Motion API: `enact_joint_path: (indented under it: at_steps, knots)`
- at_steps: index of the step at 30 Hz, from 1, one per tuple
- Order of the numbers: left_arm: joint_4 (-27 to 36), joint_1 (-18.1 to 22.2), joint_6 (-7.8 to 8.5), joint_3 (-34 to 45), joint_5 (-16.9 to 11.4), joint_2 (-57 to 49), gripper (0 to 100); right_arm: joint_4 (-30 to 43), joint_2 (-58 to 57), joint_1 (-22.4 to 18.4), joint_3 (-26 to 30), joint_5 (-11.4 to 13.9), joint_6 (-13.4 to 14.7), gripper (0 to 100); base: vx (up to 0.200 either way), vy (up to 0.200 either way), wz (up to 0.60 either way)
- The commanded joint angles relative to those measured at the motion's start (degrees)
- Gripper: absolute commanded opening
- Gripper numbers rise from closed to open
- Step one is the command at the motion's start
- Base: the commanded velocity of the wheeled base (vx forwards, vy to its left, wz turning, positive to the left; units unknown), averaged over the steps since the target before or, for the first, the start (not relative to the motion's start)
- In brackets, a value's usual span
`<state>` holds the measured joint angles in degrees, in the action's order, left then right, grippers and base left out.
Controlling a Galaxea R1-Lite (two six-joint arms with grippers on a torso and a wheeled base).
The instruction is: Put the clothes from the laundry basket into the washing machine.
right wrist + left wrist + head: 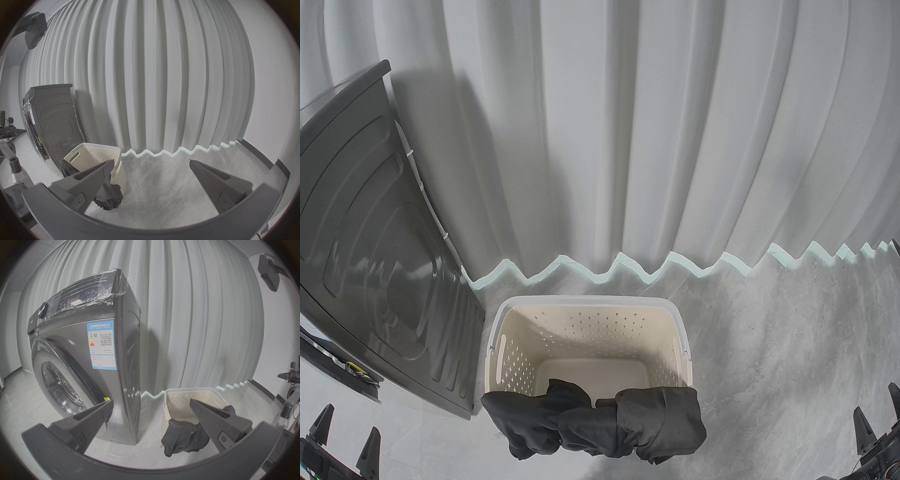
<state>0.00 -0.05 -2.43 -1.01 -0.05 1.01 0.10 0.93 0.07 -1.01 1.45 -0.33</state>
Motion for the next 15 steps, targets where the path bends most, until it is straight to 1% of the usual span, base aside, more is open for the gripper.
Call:
enact_joint_path:
  at_steps: [1, 3, 9, 15]
  knots:
    - [0.0, 0.0, -0.04, 0.9, 0.0, -0.9, 100, 0.0, -0.9, 0.0, 1.0, 0.0, 0.0, 100, 0.200, 0.000, 0.00]
    - [0.0, 0.0, -0.04, 0.9, 0.0, -0.9, 100, 0.0, -0.9, 0.0, 1.0, 0.0, 0.0, 100, 0.200, 0.000, 0.00]
    - [0.0, 0.0, -0.04, 0.9, 0.0, -0.8, 100, 0.0, -0.9, 0.0, 1.0, 0.0, 0.0, 100, 0.000, 0.000, 0.00]
    - [0.0, 0.0, -0.04, 0.9, 0.0, -0.9, 100, 0.0, -0.9, 0.0, 1.0, 0.0, 0.0, 100, 0.200, 0.000, 0.00]
